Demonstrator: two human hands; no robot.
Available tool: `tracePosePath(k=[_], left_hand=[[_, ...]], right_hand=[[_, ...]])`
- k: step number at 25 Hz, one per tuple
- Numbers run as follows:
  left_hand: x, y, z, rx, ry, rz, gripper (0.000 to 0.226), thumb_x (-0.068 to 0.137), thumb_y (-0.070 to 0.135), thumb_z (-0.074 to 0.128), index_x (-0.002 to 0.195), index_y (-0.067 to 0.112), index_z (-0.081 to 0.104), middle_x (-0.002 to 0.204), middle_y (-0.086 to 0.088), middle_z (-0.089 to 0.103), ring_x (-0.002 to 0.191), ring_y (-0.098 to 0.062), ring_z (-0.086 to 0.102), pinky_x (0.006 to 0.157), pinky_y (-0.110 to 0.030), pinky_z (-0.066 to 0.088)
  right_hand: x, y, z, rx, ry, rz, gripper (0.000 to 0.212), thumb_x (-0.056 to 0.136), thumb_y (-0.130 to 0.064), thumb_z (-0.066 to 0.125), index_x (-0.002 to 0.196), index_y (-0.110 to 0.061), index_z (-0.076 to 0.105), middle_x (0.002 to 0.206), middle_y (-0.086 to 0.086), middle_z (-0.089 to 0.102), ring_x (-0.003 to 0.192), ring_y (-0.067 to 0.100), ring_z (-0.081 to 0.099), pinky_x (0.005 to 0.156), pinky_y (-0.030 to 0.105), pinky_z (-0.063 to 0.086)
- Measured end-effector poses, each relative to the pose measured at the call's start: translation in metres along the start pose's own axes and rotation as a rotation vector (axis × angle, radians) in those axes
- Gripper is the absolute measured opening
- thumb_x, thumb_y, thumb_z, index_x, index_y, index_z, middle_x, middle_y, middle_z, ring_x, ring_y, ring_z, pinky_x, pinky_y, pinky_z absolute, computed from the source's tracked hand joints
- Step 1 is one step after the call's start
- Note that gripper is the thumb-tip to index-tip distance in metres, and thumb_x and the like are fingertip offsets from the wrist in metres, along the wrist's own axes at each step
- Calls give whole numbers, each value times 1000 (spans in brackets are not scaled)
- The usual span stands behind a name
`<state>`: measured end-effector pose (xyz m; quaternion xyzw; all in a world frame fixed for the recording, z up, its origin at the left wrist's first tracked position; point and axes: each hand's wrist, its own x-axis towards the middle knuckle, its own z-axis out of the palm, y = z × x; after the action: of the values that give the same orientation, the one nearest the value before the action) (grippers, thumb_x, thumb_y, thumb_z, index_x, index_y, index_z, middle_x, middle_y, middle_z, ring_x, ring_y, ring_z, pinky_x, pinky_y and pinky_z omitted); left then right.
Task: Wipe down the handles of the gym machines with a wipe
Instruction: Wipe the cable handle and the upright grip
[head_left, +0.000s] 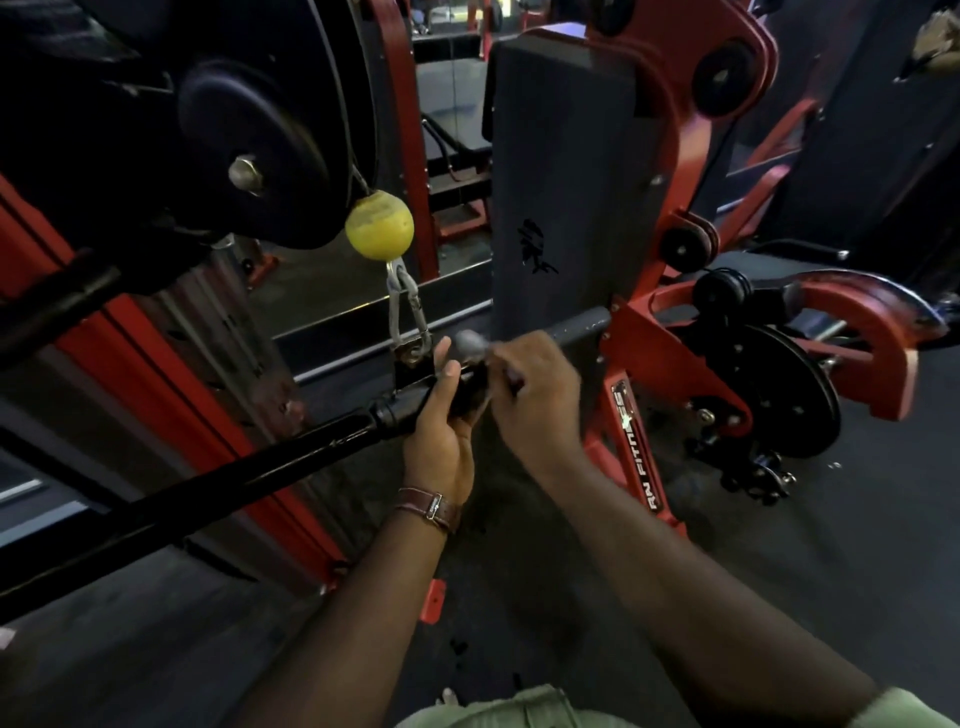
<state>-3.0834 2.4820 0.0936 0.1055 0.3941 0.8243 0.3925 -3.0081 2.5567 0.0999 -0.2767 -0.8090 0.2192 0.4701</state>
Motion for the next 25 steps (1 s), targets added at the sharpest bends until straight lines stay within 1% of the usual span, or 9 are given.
tracePosePath(k=[2,3,7,11,14,16,20,23,25], left_hand=[[-1,0,1,4,-4,1,49,95,23,55,143,14,51,129,-4,67,112,-15,67,89,-30,58],[0,-1,-2,-3,-6,4,47,96,23,56,142,14,51,127,-4,68,114,-16,66,88,-29,57],[-2,0,-9,-7,-39,27,53,89,27,59,141,15,52,120,0,70,114,-16,64,90,-26,55],[-4,-2,-3,5,-23,42,41,99,18,51,139,8,51,105,4,76,107,-15,69,96,-38,54],[-4,-3,-9,-15,-23,52,48,89,25,60,133,8,57,116,-4,70,108,-19,66,85,-29,55],[-5,-4,-11,-19,-29,56,48,86,26,59,132,9,58,115,-5,70,105,-18,67,83,-29,56],[-8,-5,-6,-56,-44,34,43,94,20,55,134,5,53,106,-4,75,106,-19,70,93,-37,57],[-10,-2,-10,-31,-51,48,40,92,21,57,129,8,58,103,0,74,99,-15,70,80,-28,57],[-11,-1,-11,-15,-47,60,43,91,22,56,131,7,58,105,-1,74,101,-17,69,81,-29,56]], right_hand=[[13,11,-12,-32,74,232,12,92,-11,62,88,-21,66,89,-12,52,80,-9,49,78,15,46],[12,8,-11,-24,49,252,11,93,-12,61,88,-20,67,90,-10,53,81,-7,50,77,17,46],[-13,-8,7,5,-112,-102,10,92,-6,61,97,-6,70,96,4,56,80,8,52,68,15,43],[7,24,-13,-43,61,229,11,95,-12,60,98,-16,70,99,-9,51,83,-1,52,72,19,49],[-23,-8,3,-8,-79,-16,14,95,-7,59,106,-7,68,105,2,55,89,6,52,76,19,49],[-21,2,-3,22,-85,-121,12,94,-5,61,104,-4,68,103,6,56,88,8,54,75,18,48],[-4,26,-18,-6,159,223,11,95,-9,61,101,-11,70,99,-3,53,82,-1,49,72,18,47],[-31,-2,7,-3,-29,-120,20,96,-10,56,112,-4,68,104,7,55,88,7,51,74,16,47],[-24,8,1,12,-51,-148,20,97,-13,56,109,-4,69,103,5,55,87,8,53,72,16,45]])
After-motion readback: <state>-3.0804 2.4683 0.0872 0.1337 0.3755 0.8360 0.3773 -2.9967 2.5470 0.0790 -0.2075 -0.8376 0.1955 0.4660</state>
